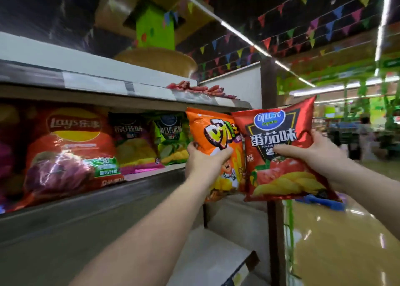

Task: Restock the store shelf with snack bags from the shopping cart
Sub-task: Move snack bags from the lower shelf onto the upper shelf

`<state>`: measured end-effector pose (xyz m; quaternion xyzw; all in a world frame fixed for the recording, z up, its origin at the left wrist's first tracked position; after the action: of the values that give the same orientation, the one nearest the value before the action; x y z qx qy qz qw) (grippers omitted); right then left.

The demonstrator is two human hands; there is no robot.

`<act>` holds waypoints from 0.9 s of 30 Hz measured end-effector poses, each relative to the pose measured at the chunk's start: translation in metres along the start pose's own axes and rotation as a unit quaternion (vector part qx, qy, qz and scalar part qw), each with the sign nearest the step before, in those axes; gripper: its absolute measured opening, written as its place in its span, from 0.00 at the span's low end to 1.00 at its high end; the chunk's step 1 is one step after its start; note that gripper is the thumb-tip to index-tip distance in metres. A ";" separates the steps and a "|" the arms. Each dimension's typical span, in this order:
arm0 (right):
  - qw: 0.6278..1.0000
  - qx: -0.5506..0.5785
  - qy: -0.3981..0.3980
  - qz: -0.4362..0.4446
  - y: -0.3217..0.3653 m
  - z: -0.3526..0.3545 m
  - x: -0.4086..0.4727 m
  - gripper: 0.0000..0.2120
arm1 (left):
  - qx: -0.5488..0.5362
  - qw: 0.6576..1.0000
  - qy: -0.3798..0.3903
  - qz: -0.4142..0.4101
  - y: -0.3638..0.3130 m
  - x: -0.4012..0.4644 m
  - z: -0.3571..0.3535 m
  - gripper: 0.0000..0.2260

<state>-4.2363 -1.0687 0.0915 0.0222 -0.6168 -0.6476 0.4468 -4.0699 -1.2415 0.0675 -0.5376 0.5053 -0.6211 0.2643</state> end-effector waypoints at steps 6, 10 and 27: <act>0.996 0.036 0.077 0.017 -0.025 0.005 0.064 0.18 | 0.004 0.996 -0.084 0.013 -0.002 0.009 -0.020 0.46; 0.985 0.094 0.148 0.006 -0.039 -0.014 0.094 0.39 | 0.026 0.989 -0.146 0.001 -0.010 0.027 -0.012 0.40; 0.949 0.196 0.247 0.004 -0.059 -0.046 0.178 0.18 | -0.025 0.988 -0.125 0.093 0.026 0.160 -0.035 0.27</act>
<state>-4.3491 -1.2217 0.1247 0.2665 -0.6019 -0.4865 0.5744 -4.1533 -1.3784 0.1110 -0.5678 0.5315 -0.5094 0.3684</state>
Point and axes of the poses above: each hand's wrist, its own x-axis towards the middle knuckle, its own z-axis out of the back of the hand, y = z × x, the point moved 7 cm from there along x, towards the middle knuckle, and after that the axes turned 8 degrees about -x, right-handed, at the moved point
